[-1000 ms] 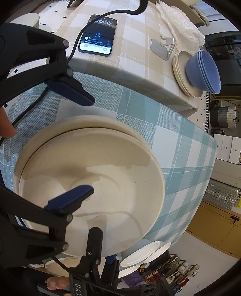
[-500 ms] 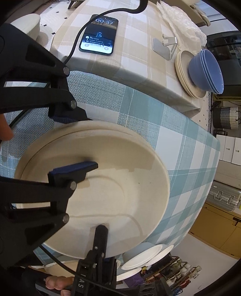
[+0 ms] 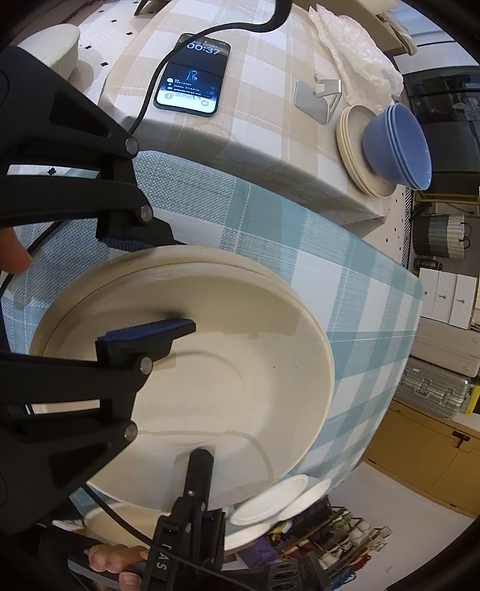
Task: Organize plates and bowls
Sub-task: 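Carry the plate stack with both grippers toward the white bowls and lower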
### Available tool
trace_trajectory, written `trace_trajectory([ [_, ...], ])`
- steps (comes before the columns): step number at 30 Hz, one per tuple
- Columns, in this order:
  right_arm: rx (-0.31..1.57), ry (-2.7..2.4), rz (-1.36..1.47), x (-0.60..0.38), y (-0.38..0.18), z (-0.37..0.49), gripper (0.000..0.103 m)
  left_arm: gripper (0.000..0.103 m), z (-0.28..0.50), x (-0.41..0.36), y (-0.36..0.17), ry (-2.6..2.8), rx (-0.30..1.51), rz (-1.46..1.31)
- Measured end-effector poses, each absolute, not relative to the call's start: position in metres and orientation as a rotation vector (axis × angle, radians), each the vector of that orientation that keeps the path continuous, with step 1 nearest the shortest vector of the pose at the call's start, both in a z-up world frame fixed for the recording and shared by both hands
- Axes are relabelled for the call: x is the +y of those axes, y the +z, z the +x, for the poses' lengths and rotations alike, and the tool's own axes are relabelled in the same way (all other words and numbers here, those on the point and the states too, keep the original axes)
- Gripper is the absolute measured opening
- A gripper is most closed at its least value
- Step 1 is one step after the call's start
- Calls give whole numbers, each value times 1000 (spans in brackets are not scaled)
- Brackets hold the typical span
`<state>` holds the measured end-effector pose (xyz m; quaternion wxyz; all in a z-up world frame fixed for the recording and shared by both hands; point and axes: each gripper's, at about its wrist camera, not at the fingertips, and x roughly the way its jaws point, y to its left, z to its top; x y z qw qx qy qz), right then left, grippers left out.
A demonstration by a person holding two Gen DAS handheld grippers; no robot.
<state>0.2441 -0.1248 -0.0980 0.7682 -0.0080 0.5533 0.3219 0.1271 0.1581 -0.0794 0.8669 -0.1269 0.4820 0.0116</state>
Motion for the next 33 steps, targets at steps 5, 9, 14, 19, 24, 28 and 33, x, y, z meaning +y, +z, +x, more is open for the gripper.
trace_trajectory([
  [5,1162,691,-38,-132,-77,234,21,29,121,151,-56,23,969,-246],
  [9,1142,680,-28,-152,-61,225,21,29,118,139,-40,-7,951,-234],
  [14,1141,657,-23,-178,-51,217,21,29,118,108,-26,-45,937,-191],
  [19,1138,582,8,-218,-47,206,21,29,125,69,-24,-103,946,-173],
  [24,1147,515,49,-263,-49,196,21,29,133,19,-26,-185,967,-134],
  [28,1156,457,68,-297,-52,186,21,29,136,-20,-32,-236,985,-111],
  [33,1174,413,77,-329,-60,174,21,29,133,-61,-38,-278,1003,-71],
])
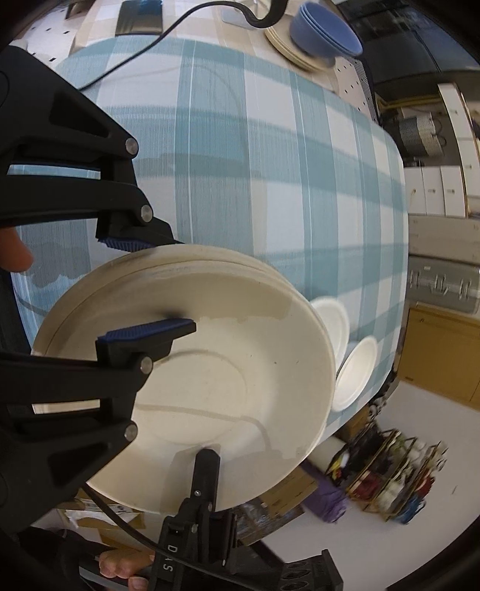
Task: Organize plates and bowls
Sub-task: 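Carry the plate stack with both grippers toward the white bowls and lower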
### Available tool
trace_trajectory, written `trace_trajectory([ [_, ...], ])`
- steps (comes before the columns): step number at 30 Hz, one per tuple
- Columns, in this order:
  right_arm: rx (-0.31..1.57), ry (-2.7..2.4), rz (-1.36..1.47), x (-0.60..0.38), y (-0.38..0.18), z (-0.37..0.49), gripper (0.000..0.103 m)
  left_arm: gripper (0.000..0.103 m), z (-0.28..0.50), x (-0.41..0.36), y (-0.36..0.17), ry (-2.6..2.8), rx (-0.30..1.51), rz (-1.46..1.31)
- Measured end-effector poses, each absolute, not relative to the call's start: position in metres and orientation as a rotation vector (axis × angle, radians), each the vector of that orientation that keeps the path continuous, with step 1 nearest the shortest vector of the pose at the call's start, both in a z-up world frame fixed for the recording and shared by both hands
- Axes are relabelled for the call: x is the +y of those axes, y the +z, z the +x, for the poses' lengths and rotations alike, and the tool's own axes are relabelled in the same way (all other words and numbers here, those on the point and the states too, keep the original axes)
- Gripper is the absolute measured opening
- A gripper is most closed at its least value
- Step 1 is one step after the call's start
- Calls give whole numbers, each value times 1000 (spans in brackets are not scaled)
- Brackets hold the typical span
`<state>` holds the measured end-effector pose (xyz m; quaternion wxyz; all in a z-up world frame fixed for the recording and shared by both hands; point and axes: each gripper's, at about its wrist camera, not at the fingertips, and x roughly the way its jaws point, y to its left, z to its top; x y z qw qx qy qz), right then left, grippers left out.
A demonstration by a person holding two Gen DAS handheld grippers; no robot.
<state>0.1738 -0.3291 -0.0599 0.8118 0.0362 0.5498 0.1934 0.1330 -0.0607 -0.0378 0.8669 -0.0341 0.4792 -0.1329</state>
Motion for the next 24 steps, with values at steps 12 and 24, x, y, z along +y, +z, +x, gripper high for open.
trace_trajectory([
  [12,1231,380,103,-355,-89,165,22,30,129,-93,-61,-300,1049,-10],
  [24,1231,371,84,-349,-94,166,22,35,135,-93,-71,-305,1074,13],
])
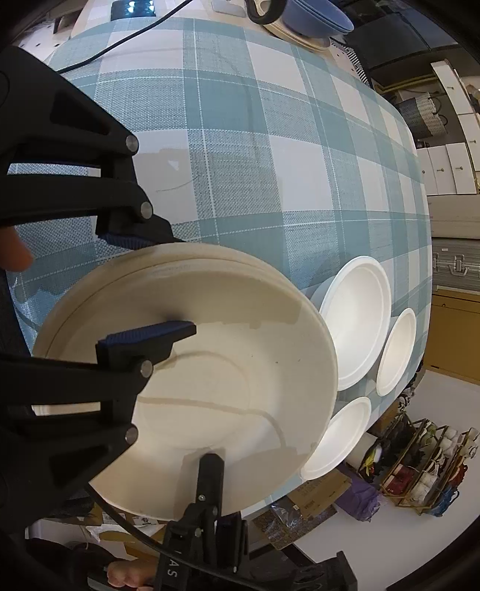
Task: Organize plates and bowls
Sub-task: 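Carry the plate stack with both grippers toward the white bowls and lower, then open both grippers to set the plate stack on the table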
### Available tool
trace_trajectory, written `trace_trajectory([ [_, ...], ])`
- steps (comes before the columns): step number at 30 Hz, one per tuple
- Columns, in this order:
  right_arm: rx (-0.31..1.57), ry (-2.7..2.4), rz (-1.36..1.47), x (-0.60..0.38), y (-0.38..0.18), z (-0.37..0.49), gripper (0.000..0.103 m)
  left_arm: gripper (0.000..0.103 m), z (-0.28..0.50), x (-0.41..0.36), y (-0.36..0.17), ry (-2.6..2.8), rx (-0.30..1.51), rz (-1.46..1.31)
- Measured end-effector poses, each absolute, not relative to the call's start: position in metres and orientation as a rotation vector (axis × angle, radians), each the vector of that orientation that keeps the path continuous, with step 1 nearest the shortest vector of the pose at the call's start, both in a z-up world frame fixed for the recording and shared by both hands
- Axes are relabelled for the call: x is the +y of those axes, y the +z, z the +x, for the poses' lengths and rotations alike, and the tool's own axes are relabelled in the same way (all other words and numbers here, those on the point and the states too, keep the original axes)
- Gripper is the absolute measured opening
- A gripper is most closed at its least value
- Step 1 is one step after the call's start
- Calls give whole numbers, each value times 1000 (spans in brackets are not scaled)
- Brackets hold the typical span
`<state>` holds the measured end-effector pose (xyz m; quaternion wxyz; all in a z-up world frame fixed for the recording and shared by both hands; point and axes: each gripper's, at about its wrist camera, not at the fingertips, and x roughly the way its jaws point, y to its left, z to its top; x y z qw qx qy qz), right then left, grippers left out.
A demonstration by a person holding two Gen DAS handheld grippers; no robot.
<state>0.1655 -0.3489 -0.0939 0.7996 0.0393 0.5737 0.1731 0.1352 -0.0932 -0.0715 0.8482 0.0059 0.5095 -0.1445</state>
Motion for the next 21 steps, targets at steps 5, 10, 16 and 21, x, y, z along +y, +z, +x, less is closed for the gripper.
trace_trajectory([
  [5,1222,360,47,-347,-92,163,23,64,133,-95,-70,-312,1069,31],
  [10,1227,343,50,-352,-92,162,26,74,132,-91,-66,-296,1057,32],
  [16,1208,326,58,-360,-87,158,50,74,135,-88,-68,-295,1066,23],
  [21,1202,320,48,-361,-82,157,64,74,133,-92,-69,-305,1067,31],
])
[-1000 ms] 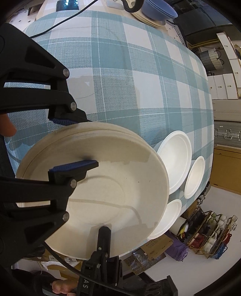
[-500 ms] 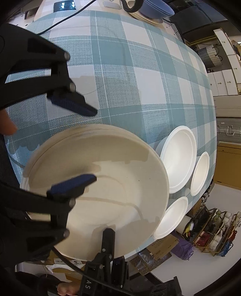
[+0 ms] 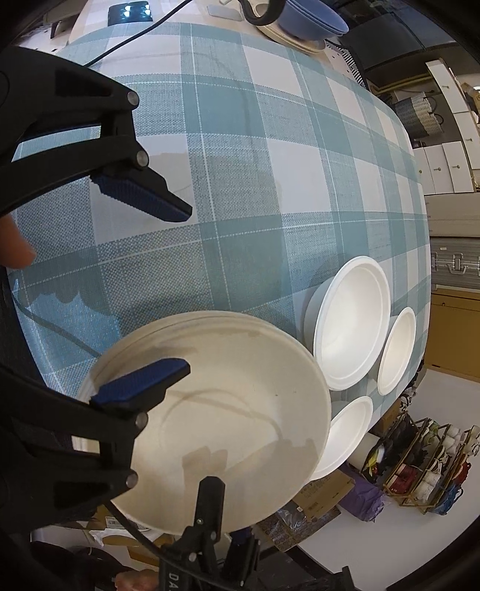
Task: Organize plates and bowls
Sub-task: 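Open both grippers to set the plate stack on the table, then withdraw both grippers from the plate stack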
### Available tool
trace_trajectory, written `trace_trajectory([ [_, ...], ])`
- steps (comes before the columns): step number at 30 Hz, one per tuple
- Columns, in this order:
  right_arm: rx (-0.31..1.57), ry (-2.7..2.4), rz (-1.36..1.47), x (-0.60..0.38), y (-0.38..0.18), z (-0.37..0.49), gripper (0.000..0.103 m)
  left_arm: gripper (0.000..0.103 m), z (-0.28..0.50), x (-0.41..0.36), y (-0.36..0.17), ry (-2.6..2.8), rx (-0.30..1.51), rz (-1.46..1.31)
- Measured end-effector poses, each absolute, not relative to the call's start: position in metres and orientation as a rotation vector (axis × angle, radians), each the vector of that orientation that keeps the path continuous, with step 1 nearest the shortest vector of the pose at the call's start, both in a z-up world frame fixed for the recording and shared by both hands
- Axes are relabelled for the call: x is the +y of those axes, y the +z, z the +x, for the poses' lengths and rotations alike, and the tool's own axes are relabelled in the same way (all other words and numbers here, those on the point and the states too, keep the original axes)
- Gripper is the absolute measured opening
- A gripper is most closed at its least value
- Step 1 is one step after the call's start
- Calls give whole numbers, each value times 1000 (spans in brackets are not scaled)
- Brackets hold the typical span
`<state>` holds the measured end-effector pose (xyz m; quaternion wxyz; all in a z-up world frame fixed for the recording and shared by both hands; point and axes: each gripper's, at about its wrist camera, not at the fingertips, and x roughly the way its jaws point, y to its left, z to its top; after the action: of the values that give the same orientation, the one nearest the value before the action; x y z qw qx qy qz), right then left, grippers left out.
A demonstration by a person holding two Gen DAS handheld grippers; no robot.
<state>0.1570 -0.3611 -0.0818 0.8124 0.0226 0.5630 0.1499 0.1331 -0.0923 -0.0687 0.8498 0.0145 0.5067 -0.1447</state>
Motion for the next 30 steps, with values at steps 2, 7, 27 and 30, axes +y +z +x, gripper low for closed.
trace_trajectory([
  [2,1192,308,35,-362,-77,156,67,74,133,-92,-68,-306,1065,29],
  [7,1181,296,22,-367,-71,155,68,74,133,-91,-68,-309,1062,21],
  [27,1111,263,37,-389,-56,153,81,76,135,-75,-51,-298,1026,-6],
  [30,1108,262,37,-389,-56,152,85,76,134,-75,-49,-304,1022,-3],
])
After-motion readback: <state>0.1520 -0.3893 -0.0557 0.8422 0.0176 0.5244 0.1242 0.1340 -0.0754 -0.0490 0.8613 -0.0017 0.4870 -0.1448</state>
